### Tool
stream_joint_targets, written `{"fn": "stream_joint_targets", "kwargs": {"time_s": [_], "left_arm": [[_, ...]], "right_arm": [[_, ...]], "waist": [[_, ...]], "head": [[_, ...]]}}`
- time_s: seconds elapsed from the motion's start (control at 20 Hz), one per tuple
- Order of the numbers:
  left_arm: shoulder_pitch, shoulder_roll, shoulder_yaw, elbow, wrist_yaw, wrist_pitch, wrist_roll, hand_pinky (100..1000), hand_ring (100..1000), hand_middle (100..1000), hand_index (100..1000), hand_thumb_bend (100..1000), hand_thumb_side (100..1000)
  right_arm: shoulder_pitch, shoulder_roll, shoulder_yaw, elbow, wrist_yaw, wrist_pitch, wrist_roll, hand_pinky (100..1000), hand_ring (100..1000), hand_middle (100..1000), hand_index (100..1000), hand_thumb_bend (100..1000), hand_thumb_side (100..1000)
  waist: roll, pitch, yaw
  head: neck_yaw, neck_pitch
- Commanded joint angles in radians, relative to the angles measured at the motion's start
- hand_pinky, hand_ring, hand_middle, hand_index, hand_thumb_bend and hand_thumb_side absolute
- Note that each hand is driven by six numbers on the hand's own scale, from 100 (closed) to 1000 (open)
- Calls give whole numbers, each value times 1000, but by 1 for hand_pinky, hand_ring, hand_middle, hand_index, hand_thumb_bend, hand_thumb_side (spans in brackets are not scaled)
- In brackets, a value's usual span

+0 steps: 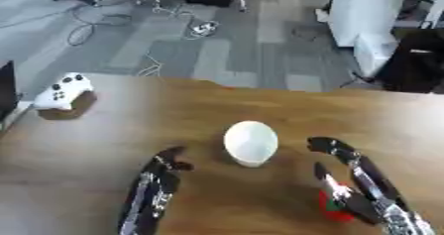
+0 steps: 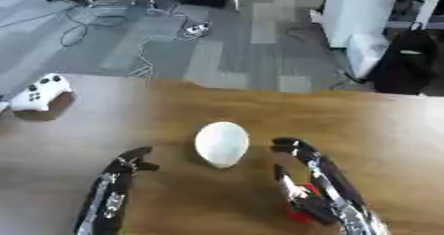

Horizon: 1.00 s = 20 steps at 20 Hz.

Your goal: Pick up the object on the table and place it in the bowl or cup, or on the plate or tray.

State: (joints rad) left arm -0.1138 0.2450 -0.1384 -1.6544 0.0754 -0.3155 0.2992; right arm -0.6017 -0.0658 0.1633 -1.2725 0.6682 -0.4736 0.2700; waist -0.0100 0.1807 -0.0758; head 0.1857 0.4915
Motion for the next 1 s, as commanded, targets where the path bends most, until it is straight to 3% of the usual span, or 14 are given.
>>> {"fn": "stream_joint_targets", "kwargs": {"time_s": [0.05,0.1,0.3,1.0], "left_arm": [[-6,5,-3,-18,-7,-1,-5,1000,630,742,786,734,785],[-6,5,-3,-18,-6,-1,-5,1000,624,739,783,735,786],[-4,4,-4,-18,-5,-2,-7,1000,622,737,781,737,787],[5,8,-4,-17,-6,-5,-10,1000,620,736,780,740,791]], "right_arm": [[-42,7,10,28,48,-31,15,988,889,863,875,271,822],[-49,7,11,38,59,-38,16,976,861,850,878,315,800],[-66,3,11,63,93,-57,14,968,857,851,881,348,785],[-116,-88,-25,91,112,-63,-32,953,857,849,869,356,800]], "waist": [[0,-20,4],[0,-20,4],[1,-18,3],[6,-20,-11]], "head": [[0,8],[-2,10],[-10,14],[-27,23]]}}
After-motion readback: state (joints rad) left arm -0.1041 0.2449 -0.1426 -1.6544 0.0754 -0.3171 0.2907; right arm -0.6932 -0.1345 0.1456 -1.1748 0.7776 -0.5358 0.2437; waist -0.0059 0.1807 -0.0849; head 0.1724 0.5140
